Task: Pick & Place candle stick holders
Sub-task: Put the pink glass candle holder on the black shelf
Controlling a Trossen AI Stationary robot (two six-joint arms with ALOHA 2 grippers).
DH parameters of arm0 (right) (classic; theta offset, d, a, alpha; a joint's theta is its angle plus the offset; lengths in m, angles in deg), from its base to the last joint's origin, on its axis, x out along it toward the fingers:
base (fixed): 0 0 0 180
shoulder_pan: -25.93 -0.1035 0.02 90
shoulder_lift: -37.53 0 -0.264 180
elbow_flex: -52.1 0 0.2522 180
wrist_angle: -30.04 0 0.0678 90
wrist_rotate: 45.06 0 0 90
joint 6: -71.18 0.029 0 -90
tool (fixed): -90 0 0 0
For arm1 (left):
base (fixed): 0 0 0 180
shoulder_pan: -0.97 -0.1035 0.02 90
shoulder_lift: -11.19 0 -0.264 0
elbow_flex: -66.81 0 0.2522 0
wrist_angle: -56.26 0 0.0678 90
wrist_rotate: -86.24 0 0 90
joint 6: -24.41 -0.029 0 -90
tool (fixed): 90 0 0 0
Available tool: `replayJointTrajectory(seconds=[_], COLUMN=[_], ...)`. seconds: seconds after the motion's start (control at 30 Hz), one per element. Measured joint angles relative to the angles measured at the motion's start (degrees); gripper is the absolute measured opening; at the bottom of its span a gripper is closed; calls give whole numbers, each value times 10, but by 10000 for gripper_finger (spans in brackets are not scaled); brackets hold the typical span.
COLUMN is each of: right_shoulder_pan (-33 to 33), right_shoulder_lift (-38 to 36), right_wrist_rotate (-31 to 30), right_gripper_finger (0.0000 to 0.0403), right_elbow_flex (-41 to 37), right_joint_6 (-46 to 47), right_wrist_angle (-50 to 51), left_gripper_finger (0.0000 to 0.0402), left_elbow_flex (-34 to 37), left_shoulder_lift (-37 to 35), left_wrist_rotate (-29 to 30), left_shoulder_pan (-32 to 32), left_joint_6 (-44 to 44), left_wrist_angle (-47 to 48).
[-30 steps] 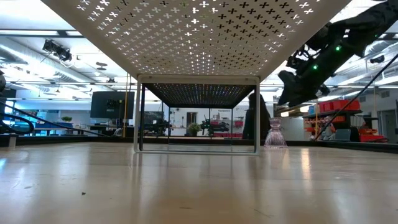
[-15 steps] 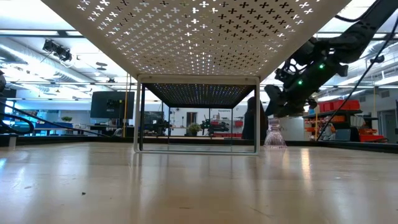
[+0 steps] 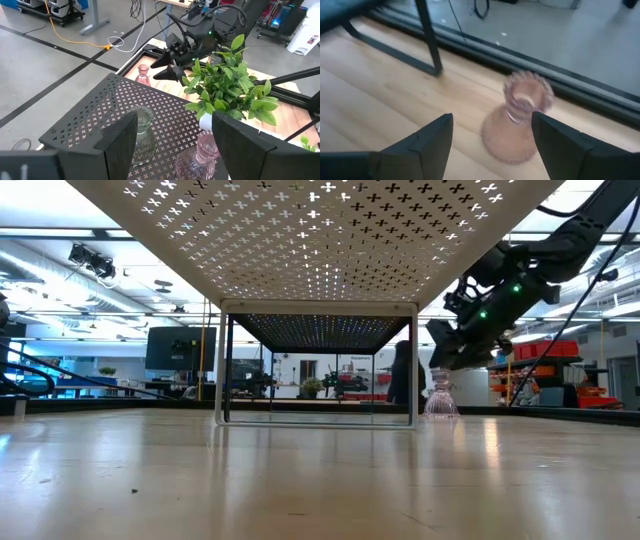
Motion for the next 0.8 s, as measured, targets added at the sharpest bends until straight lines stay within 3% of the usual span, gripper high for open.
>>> replayJointTrajectory(seconds=[0.2,0.8], right_shoulder_pan=[3,20], right_shoulder_lift=[1,74], right_wrist_rotate=[-16,-21], right_gripper_finger=[270,266], right_elbow_flex=[0,1], right_joint_6=[7,2], right_wrist_angle=[24,-78], left_gripper_finger=[257,257], left_elbow_flex=[0,0], left_shoulder_lift=[0,0], left_wrist_rotate=[0,0], left_shoulder_pan=[0,0], left_joint_6=[0,2], left_wrist_angle=[8,8])
